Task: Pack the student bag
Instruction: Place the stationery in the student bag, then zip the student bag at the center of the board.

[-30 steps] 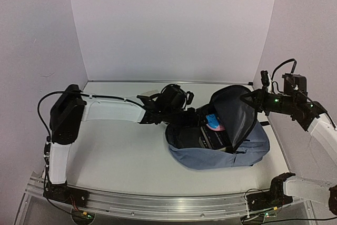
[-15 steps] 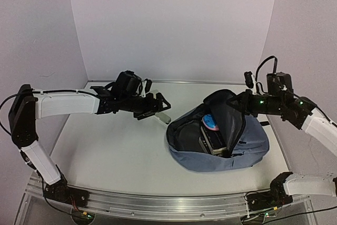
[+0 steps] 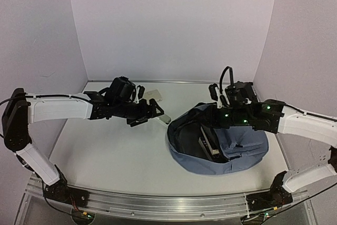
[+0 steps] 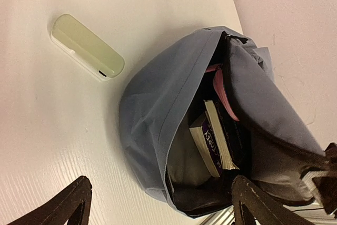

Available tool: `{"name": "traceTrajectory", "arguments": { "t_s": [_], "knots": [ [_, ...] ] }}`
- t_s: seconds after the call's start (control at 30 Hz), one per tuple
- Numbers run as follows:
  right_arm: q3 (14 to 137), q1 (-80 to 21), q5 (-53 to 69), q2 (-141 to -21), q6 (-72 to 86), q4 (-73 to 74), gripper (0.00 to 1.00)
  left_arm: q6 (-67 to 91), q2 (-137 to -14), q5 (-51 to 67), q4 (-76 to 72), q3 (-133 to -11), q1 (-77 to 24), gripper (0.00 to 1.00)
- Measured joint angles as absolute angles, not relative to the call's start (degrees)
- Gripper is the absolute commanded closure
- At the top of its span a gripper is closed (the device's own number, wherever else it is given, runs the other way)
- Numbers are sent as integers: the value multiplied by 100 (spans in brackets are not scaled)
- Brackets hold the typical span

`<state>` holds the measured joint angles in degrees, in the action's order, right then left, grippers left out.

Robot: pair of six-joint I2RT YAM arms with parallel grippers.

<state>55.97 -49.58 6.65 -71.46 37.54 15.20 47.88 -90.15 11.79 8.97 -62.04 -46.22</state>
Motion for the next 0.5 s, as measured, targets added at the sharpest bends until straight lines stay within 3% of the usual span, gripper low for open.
{"name": "traceTrajectory", "arguments": {
  "t_s": [0.13, 0.33, 0.5],
  "knots": [
    [5720, -5421, 400, -7690, 3859, 1321, 76, 4822, -9015, 1182, 873, -6147, -4622, 7],
    [6182, -5930, 363, -8460, 3860, 988, 45, 4957, -9015, 1345, 686, -5931, -4622, 5],
    [6724, -6235, 516, -8764, 3724, 730, 27, 5145, -9038, 1549, 377, -5768, -4630, 6]
  ]
}}
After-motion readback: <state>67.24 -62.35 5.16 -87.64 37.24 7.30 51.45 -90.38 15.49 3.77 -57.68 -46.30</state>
